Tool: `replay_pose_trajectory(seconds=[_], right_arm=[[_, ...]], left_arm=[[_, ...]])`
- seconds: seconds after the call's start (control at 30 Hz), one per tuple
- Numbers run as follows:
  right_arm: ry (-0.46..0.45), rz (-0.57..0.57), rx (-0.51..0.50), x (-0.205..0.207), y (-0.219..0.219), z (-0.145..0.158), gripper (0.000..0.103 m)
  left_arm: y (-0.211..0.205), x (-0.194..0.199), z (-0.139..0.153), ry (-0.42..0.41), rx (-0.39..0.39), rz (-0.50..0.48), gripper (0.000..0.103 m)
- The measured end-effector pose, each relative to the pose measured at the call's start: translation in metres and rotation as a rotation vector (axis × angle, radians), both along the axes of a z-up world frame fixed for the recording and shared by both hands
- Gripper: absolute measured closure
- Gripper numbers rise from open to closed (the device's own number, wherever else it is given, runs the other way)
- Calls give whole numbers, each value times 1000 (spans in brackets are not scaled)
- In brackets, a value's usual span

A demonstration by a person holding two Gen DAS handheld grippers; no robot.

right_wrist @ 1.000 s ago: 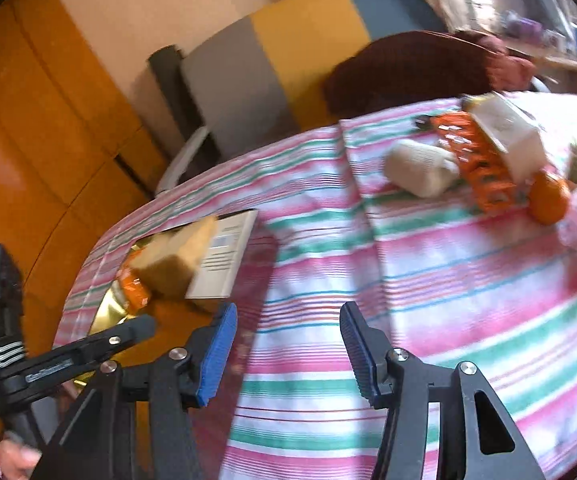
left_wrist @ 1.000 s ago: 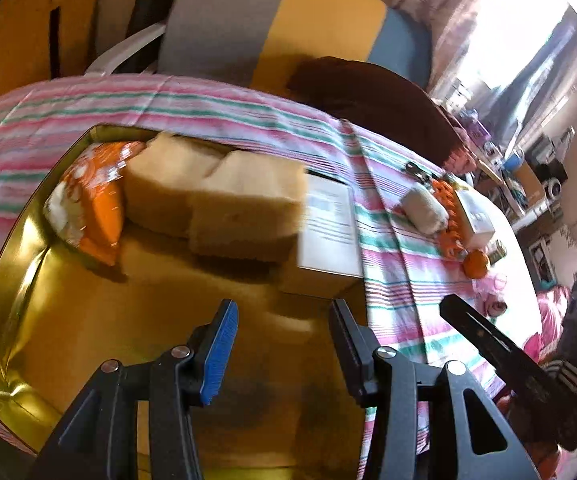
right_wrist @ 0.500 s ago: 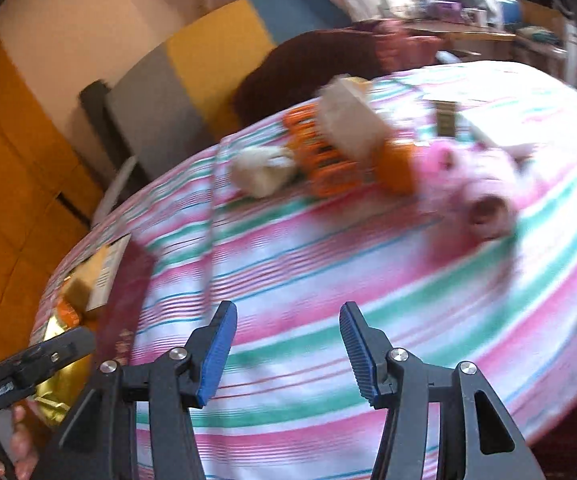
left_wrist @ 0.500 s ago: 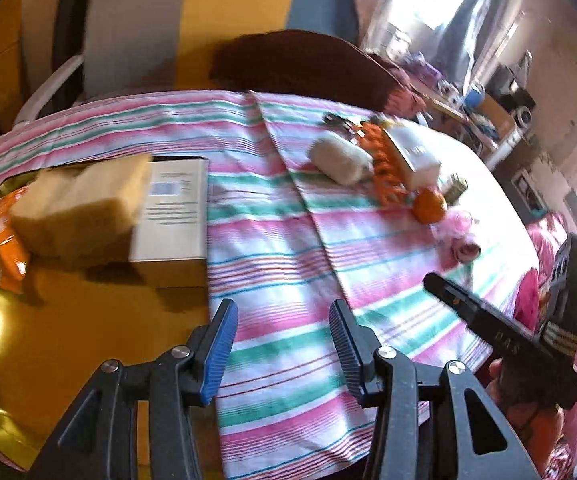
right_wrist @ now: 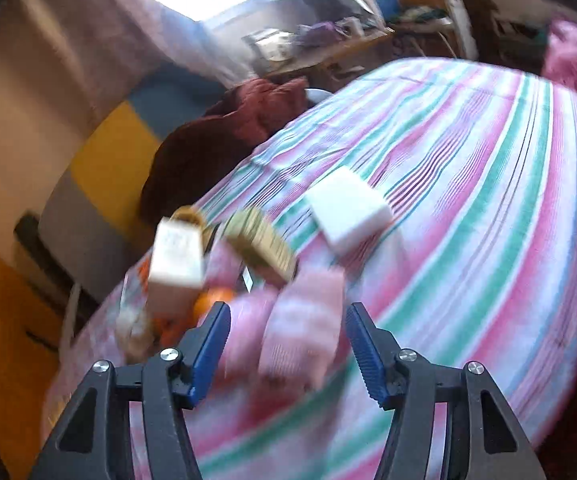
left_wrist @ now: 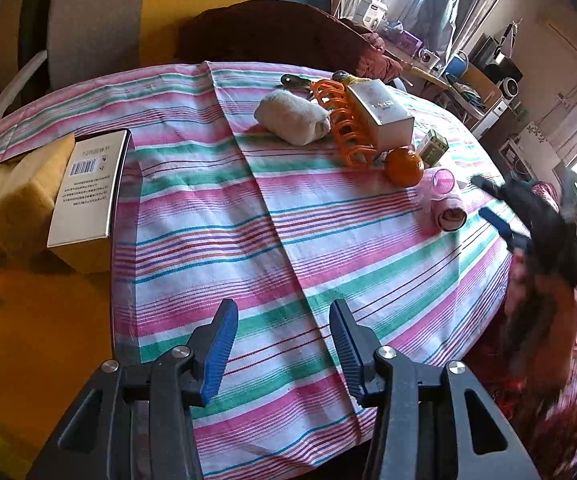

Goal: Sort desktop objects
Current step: 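Grasp the rolled pink towel with the right tool while the left tool grasps the pink curler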

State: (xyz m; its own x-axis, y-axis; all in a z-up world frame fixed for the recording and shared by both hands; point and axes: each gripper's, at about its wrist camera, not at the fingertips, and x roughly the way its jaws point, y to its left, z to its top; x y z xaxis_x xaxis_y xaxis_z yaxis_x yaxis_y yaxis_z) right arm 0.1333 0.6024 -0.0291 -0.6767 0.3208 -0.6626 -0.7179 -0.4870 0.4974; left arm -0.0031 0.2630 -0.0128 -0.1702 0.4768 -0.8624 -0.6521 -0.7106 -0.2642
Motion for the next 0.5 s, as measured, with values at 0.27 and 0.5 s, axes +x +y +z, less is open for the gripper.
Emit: replay_pose_trajectory(seconds=[0.27, 0.5], right_arm=[[-47, 112, -66, -44, 21, -29, 48], [25, 351, -121, -29, -45, -30, 49]], left_arm=[[2, 2, -1, 4, -16, -4, 55], [7, 3, -3, -22, -4, -15, 55]])
